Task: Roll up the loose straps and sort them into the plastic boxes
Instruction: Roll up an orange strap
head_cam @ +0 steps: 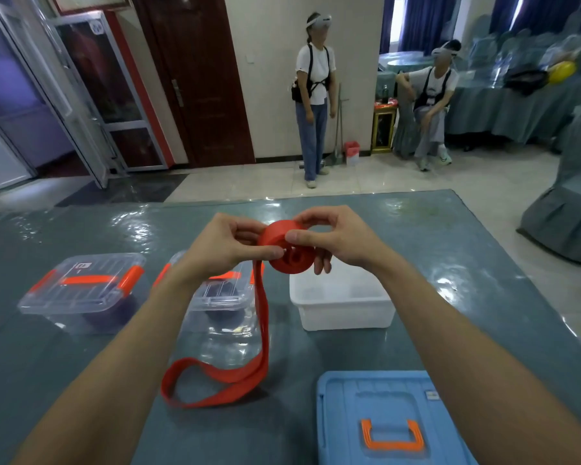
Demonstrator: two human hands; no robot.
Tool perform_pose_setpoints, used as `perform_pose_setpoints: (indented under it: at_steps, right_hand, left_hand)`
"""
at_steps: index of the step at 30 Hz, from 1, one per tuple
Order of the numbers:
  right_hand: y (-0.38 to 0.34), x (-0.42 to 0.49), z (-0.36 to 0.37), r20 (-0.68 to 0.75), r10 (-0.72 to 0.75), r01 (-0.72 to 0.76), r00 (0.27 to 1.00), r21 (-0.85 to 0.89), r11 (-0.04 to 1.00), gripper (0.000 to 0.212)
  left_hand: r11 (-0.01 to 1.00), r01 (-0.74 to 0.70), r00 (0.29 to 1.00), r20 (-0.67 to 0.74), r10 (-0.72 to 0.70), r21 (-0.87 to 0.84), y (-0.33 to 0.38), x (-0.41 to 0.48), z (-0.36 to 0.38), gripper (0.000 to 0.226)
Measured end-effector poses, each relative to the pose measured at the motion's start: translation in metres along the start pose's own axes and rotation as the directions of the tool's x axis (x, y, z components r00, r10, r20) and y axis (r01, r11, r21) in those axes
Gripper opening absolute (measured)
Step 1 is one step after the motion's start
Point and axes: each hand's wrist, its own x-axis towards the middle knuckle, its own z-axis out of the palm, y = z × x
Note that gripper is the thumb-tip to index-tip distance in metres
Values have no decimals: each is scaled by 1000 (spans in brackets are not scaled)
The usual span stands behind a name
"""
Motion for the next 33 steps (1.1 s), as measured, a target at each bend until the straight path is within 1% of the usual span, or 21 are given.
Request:
perform_pose_setpoints:
  at_steps: [4,8,13,16,18,20,22,24,26,29,31,33]
  right_hand:
    - [1,1,4,21,-21,21,1000,-9,1000,40]
    - [-2,4,-1,60,14,-10,998,-52,999,54]
    - [2,4,0,8,31,-32,999,50,998,55]
    - [2,3,0,57,35,-36,998,30,999,53]
    - [2,2,-2,57,26,-27,998,3,1000,54]
    - [2,1,-5,5,14,-14,1000,22,1000,56]
    - [2,0,-7,-57,-3,8,998,87,996,59]
    - [4,-2,-8,-105,-17,34,994,167,985,56]
    - [6,-4,-7,-146,-26,57,989,210,976,55]
    - [8,-7,-2,-190,-28,86,981,306,948,51]
    - [8,-9,1,-216,-18,101,976,381,919,46]
    - [7,-10,5,-229,-7,104,973,414,904,45]
  left_hand:
    - [998,14,999,37,-17,64,8,5,-12,66]
    - [985,17,996,85,-32,170,20,13,-17,65]
    - [963,-10,993,120,-23,271,34,21,-21,58]
    - [948,-14,994,108,-21,317,33,24,-18,52]
    - [939,-26,993,121,-17,343,34,26,-17,52]
    - [950,-57,991,133,17,306,33,26,-18,55]
    - [980,-50,990,137,23,194,31,25,-20,65]
    - [995,-30,992,125,18,98,27,24,-19,72]
    - [999,-34,996,79,31,27,19,22,-11,69]
    - [992,-34,999,-36,30,-119,8,18,3,65]
    - [987,-59,997,-68,49,-150,7,18,12,65]
    - [985,-62,995,-85,49,-163,12,19,15,66]
